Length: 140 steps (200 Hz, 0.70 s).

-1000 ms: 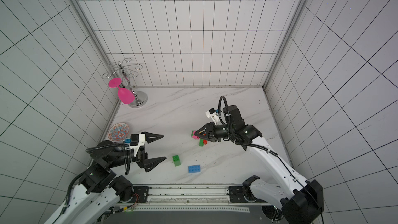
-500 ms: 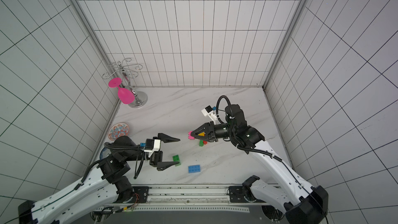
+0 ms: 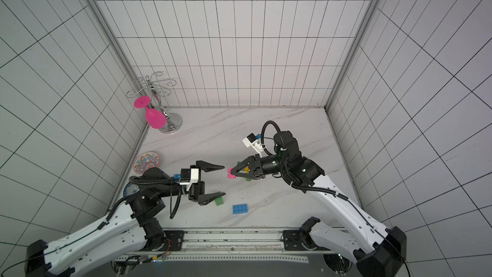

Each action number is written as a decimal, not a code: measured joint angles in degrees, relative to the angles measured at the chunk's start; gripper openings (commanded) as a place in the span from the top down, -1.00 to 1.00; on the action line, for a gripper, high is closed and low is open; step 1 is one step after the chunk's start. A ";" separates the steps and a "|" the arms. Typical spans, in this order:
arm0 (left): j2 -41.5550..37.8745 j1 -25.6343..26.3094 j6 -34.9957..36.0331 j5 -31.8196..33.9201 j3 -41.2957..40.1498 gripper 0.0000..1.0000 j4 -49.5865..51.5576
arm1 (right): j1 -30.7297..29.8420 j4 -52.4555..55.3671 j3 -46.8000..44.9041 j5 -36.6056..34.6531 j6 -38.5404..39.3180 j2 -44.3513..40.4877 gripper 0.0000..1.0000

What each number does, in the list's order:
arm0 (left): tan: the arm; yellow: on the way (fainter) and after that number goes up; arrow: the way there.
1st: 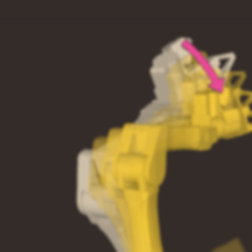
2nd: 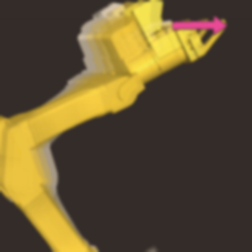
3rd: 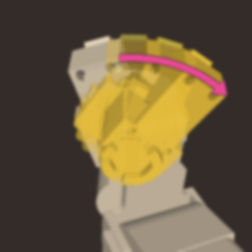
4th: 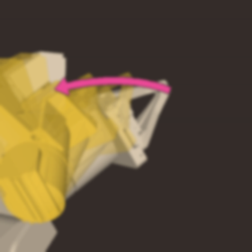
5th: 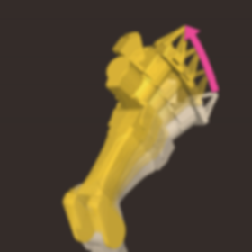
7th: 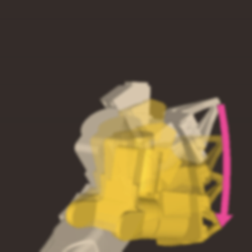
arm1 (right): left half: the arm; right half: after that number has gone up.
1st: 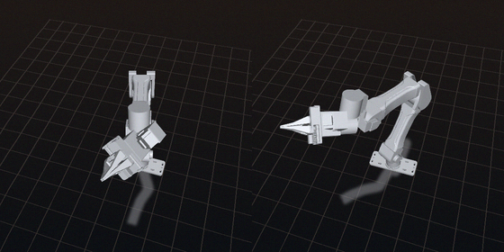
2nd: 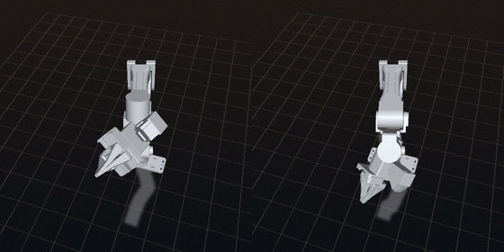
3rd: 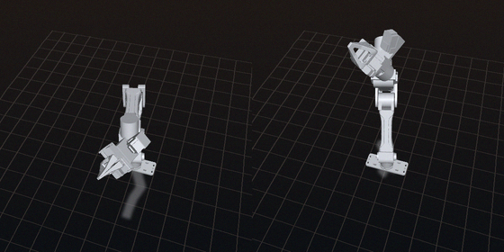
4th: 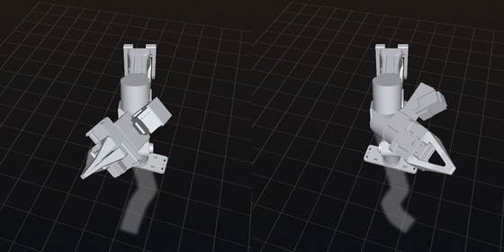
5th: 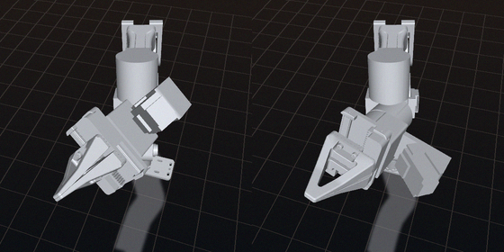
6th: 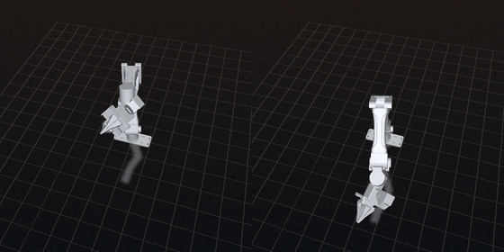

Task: Assemble the letter r with lego
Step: Adjust the lego brick at the center of the board.

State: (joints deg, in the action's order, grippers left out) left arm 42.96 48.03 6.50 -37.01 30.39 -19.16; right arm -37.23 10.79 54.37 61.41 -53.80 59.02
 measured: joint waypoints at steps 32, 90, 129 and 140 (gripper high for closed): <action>1.03 0.55 0.26 0.26 0.26 -0.57 -0.42 | -1.46 -0.33 0.00 -0.17 0.00 0.07 1.00; 3.39 1.73 1.73 1.73 1.44 -0.43 -0.42 | -2.95 -0.79 0.02 -0.59 -0.02 0.42 1.00; 4.37 2.58 2.73 2.86 1.81 -0.24 -0.33 | -3.43 -0.85 0.31 -0.87 -0.11 0.42 1.00; 4.57 2.84 2.95 3.21 2.03 -0.18 -0.37 | -3.43 -0.87 0.46 -0.90 -0.20 0.42 1.00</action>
State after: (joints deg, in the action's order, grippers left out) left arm 47.53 50.87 9.45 -33.80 32.42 -19.53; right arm -40.66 9.91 54.83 60.51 -54.00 59.44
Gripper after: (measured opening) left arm 0.621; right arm 0.330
